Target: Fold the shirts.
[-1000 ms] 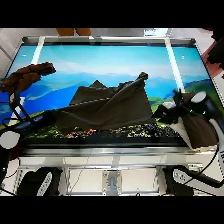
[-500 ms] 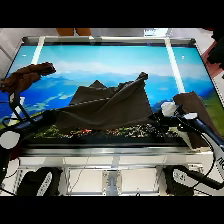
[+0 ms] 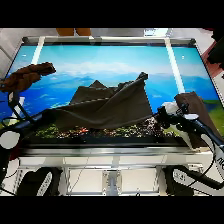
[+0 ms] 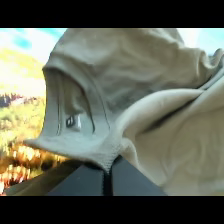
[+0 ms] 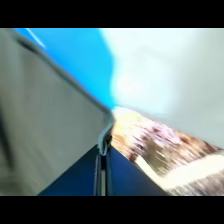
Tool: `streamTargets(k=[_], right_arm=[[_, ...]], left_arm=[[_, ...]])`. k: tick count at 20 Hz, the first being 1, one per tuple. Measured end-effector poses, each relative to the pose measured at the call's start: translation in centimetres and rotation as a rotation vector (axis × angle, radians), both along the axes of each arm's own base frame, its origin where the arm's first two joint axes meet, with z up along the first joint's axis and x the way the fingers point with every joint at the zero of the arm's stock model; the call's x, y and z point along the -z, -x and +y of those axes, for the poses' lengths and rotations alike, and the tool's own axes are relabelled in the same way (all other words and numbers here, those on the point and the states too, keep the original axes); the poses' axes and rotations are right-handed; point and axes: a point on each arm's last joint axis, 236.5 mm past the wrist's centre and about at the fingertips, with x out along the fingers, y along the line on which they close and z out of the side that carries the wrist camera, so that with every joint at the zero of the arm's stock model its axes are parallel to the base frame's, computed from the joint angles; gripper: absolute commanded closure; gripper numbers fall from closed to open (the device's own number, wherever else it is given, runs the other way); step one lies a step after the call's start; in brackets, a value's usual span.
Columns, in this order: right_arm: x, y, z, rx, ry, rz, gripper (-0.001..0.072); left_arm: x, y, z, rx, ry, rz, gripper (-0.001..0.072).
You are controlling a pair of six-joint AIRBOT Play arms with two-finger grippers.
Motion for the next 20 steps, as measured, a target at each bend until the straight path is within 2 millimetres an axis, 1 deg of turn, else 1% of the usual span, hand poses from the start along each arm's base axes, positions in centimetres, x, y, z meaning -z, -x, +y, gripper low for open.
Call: streamTargets(k=[2, 3, 4, 5, 6, 7, 8, 9, 10, 11, 12, 13, 14, 16, 17, 18, 19, 20], right_arm=[[-1.6, -1.4, 0.5, -0.021, -0.017, -0.081, 0.0683], [-2.7, -2.1, 0.8, -0.05, -0.021, -0.13, 0.0684], [-4.3, -2.9, 1.2, -0.09, -0.021, -0.188, 0.0684], [-6.5, -3.6, 1.7, -0.145, -0.01, -0.264, 0.0684], [-9.0, -4.2, 1.8, -0.194, 0.014, -0.342, 0.0685], [-12.2, -4.6, 1.8, -0.243, 0.056, -0.431, 0.0684], [-15.4, -4.6, 1.4, -0.284, 0.113, -0.511, 0.0684], [-19.2, -4.1, 0.8, -0.32, 0.193, -0.594, 0.0685], [-22.9, -3.2, 0.1, -0.343, 0.277, -0.666, 0.0685], [-26.7, -1.8, -0.8, -0.353, 0.376, -0.73, 0.0686], [-30.8, 0.1, -1.8, -0.343, 0.498, -0.793, 0.0686], [-35.1, 2.3, -2.9, -0.306, 0.632, -0.86, 0.0687], [-38.9, 4.7, -3.6, -0.265, 0.755, -0.916, 0.0688], [-47.2, 9.9, -4.9, -0.124, 1.013, -1.039, 0.0689], [-50.3, 12.0, -5.0, -0.07, 1.104, -1.084, 0.0689], [-52.9, 13.7, -4.8, -0.032, 1.167, -1.124, 0.0689], [-55.2, 14.8, -4.5, -0.003, 1.208, -1.166, 0.0688], [-56.7, 15.1, -4.2, 0.005, 1.221, -1.2, 0.0688]], left_arm=[[-0.8, -0.7, 0.4, -0.005, -0.018, -0.049, 0.0694], [-1.1, -1.0, 0.6, -0.007, -0.032, -0.07, 0.0694], [-1.8, -1.4, 0.9, -0.01, -0.05, -0.098, 0.0695], [-2.9, -1.9, 1.3, -0.008, -0.08, -0.136, 0.0695], [-4.6, -2.4, 1.8, -0.006, -0.126, -0.188, 0.0695], [-6.8, -2.8, 2.5, -0.004, -0.18, -0.246, 0.0695], [-9.7, -3.0, 3.2, -0.008, -0.238, -0.314, 0.0694], [-12.7, -3.0, 3.9, -0.016, -0.293, -0.378, 0.0694], [-16.1, -2.5, 4.5, -0.027, -0.342, -0.441, 0.0695], [-19.8, -1.7, 5.0, -0.037, -0.385, -0.505, 0.0694], [-23.2, -0.7, 5.3, -0.05, -0.413, -0.57, 0.0695], [-26.5, 0.6, 5.4, -0.058, -0.436, -0.631, 0.0695], [-30.0, 2.0, 5.4, -0.066, -0.447, -0.701, 0.0695], [-35.6, 4.8, 4.5, -0.053, -0.442, -0.82, 0.0696], [-37.7, 5.8, 3.8, -0.032, -0.431, -0.869, 0.0696], [-39.3, 6.4, 2.9, -0.002, -0.418, -0.906, 0.0695], [-40.3, 6.5, 1.8, 0.041, -0.396, -0.93, 0.0696], [-40.6, 5.8, 0.6, 0.085, -0.371, -0.931, 0.0696]])
